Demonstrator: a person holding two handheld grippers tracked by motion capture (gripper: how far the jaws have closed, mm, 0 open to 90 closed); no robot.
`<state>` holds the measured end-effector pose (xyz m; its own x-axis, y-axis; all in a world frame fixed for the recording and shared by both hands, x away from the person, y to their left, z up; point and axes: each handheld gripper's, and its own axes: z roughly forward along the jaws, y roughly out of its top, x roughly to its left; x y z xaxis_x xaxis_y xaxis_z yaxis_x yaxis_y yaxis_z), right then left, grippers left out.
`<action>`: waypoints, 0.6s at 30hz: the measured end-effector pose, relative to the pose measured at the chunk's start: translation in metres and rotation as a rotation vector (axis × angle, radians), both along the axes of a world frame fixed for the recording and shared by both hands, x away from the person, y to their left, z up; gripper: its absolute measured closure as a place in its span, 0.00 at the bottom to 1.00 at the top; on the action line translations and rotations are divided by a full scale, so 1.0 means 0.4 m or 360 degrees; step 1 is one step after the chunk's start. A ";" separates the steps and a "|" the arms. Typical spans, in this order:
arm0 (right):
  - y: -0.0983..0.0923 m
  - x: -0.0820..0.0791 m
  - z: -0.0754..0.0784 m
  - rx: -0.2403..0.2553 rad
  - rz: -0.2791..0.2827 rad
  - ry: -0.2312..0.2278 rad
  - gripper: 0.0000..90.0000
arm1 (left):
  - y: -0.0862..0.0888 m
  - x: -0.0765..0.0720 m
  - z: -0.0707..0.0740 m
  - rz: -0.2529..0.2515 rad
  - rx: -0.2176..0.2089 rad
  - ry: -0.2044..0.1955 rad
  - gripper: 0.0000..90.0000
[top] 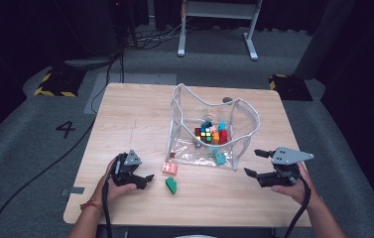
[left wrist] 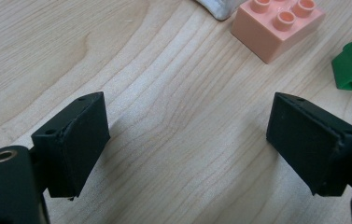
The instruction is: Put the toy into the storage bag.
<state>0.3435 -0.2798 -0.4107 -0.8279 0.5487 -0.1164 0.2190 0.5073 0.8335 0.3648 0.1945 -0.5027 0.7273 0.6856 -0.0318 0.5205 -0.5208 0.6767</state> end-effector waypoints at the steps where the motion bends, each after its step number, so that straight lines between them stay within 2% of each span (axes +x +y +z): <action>1: 0.010 -0.004 -0.012 0.0007 0.0018 0.0013 0.28 | 0.000 0.000 0.000 0.0000 0.0001 0.0001 0.15; 5: 0.050 -0.016 -0.050 -0.0001 0.0097 0.0067 0.28 | 0.000 0.000 0.000 0.0001 0.0000 0.0000 0.15; 9: 0.101 -0.023 -0.087 -0.0037 0.0177 0.0076 0.28 | 0.000 0.000 0.000 0.0000 0.0001 0.0000 0.15; 12: 0.147 -0.022 -0.113 -0.0034 0.0229 0.0131 0.29 | 0.000 0.000 0.000 0.0000 0.0001 0.0000 0.15; 13: 0.164 -0.025 -0.121 -0.0037 0.0229 0.0169 0.29 | 0.000 0.000 0.000 0.0000 0.0001 0.0000 0.15; 14: 0.180 -0.020 -0.129 -0.0049 0.0284 0.0150 0.29 | 0.000 0.000 0.000 0.0000 0.0000 0.0000 0.15; 15: 0.198 -0.027 -0.136 -0.0051 0.0269 0.0202 0.29 | 0.000 0.000 0.000 0.0000 0.0001 0.0000 0.15; 17: 0.227 -0.022 -0.150 -0.0071 0.0323 0.0190 0.29 | 0.000 0.000 0.000 0.0002 -0.0002 0.0001 0.15; 18: 0.246 -0.023 -0.156 -0.0071 0.0327 0.0230 0.29 | 0.000 0.000 0.000 0.0002 -0.0002 0.0000 0.15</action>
<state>0.3342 -0.1813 -0.4732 -0.9312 0.3644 -0.0092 0.2228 0.5889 0.7769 0.3648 0.1945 -0.5028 0.7266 0.6863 -0.0328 0.5210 -0.5192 0.6774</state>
